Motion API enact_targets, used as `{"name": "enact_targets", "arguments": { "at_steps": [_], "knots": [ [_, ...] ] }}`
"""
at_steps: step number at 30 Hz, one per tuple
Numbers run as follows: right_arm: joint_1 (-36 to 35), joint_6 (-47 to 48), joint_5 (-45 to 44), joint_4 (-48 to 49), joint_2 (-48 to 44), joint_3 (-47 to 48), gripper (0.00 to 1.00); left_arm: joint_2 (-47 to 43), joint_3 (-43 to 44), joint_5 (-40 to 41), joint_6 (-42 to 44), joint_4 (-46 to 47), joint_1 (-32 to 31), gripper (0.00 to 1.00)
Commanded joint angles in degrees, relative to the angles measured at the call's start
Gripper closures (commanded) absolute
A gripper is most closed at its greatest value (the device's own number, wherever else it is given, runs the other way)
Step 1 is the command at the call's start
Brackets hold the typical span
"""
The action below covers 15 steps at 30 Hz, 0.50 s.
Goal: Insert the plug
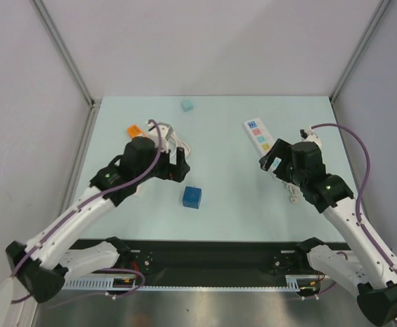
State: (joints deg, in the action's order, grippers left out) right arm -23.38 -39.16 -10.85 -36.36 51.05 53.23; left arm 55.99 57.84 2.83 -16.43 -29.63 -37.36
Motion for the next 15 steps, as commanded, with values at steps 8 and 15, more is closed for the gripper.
{"name": "enact_targets", "arguments": {
  "at_steps": [8, 15],
  "knots": [
    [-2.72, 6.28, 4.79, 3.75, -3.31, -4.01, 0.00, 23.63, 3.94, 5.87, -3.25, -9.14, -7.27, 0.02],
    [-3.43, 7.60, 6.19, 5.95, -8.15, -6.65, 0.00, 32.77, 7.19, 4.55, -3.70, -7.73, -9.83, 0.04]
  ]
}}
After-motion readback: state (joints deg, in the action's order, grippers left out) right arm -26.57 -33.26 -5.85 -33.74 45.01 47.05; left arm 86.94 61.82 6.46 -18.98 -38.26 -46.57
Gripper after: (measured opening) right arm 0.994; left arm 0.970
